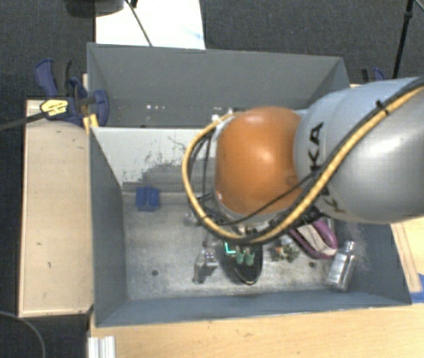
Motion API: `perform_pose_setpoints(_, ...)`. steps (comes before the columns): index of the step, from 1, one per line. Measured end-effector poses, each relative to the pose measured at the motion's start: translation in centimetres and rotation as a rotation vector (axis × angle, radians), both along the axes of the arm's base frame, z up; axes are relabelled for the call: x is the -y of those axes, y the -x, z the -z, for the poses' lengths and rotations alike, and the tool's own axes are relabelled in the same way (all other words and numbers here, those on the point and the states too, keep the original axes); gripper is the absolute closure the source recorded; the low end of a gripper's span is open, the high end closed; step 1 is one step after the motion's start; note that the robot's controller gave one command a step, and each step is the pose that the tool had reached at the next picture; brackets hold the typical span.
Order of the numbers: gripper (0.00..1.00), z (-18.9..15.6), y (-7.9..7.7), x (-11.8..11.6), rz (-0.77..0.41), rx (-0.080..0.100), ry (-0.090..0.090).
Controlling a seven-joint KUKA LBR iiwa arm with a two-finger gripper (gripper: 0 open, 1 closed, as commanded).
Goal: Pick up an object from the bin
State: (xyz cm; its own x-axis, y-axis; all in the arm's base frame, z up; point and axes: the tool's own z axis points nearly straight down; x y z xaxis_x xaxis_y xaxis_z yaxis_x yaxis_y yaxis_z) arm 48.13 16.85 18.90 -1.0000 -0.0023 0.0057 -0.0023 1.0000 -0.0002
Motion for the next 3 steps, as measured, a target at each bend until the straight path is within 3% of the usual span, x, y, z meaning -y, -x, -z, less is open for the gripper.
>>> perform_pose_setpoints(1,0.00,10.7,0.2,7.9,-0.121,0.009,-0.002)
perform_pose_setpoints(2,0.00,11.7,-1.9,15.0,-0.263,0.018,-0.002)
perform_pose_setpoints(3,0.00,11.6,-7.5,25.0,-0.069,0.016,-0.003)
